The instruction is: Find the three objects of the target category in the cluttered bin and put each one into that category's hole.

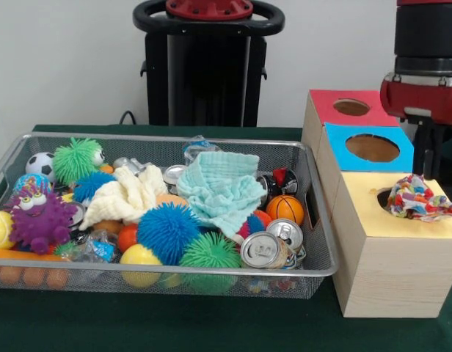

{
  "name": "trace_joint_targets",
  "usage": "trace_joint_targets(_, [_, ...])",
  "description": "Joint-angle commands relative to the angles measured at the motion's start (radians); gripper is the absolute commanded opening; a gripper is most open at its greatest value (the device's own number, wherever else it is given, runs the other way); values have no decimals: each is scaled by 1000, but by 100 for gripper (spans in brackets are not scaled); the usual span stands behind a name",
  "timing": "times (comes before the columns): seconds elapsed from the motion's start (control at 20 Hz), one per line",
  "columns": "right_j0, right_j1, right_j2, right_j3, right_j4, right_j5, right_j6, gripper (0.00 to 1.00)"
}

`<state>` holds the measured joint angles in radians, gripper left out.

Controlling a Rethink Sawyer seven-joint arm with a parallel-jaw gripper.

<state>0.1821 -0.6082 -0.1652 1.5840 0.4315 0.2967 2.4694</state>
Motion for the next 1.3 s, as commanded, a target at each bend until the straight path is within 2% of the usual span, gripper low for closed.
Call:
trace_joint_targets(0.05, [-5, 101, 64, 73, 28, -107, 197, 0])
trace_joint_targets(0.3, [-5, 120, 63, 70, 17, -135, 174, 0])
trace_joint_targets(0.7, [11, 147, 39, 50, 10, -123, 158, 0])
trace_joint_targets(0.9, [-22, 140, 88, 72, 20, -115, 160, 0])
trace_joint_targets(1.3, [0, 166, 53, 36, 28, -20, 157, 0])
